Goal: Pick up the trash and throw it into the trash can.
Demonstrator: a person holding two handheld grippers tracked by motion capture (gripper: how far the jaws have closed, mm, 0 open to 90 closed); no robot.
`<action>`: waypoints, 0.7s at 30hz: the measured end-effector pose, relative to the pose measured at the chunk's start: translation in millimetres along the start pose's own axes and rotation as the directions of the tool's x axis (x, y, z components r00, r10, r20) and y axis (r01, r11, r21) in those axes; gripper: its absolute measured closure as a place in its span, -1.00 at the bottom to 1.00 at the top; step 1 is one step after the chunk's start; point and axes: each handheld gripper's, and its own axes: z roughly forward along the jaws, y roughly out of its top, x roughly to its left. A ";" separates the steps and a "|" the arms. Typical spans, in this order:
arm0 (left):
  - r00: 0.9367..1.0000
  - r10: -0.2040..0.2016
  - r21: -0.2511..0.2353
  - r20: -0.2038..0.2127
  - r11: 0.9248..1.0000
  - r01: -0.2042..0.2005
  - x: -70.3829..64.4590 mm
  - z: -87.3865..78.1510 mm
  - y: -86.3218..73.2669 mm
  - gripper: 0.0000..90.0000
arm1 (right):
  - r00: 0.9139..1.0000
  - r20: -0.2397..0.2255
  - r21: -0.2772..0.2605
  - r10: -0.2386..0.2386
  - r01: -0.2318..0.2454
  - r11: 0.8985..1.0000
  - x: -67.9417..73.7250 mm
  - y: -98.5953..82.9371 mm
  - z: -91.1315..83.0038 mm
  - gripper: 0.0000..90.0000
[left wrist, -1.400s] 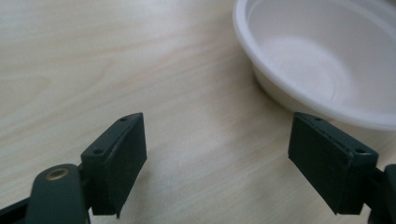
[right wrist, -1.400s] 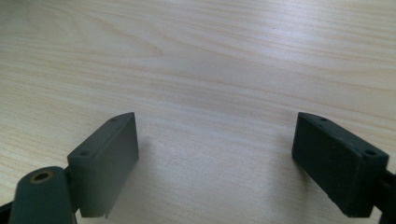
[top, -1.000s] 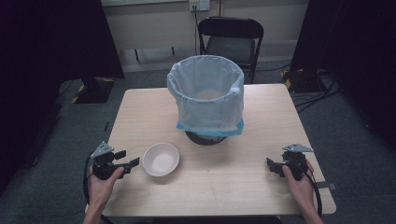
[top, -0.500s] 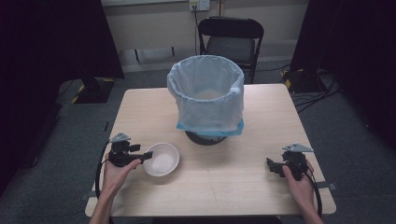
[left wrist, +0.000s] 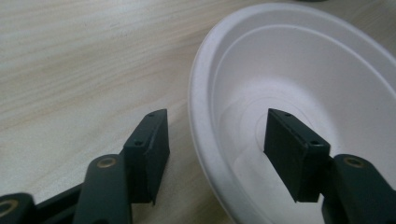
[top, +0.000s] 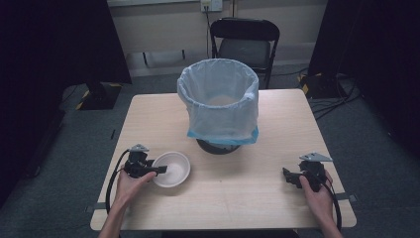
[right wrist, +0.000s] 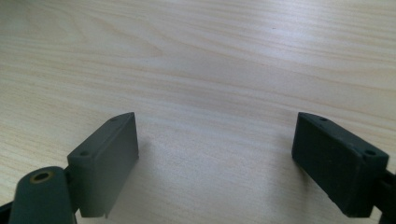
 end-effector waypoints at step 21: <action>0.999 0.018 -0.105 0.047 0.994 -0.013 -7.1 -17.3 3.7 0.92 | 1.000 0.000 0.000 0.000 0.000 1.000 0.0 0.0 0.0 -0.69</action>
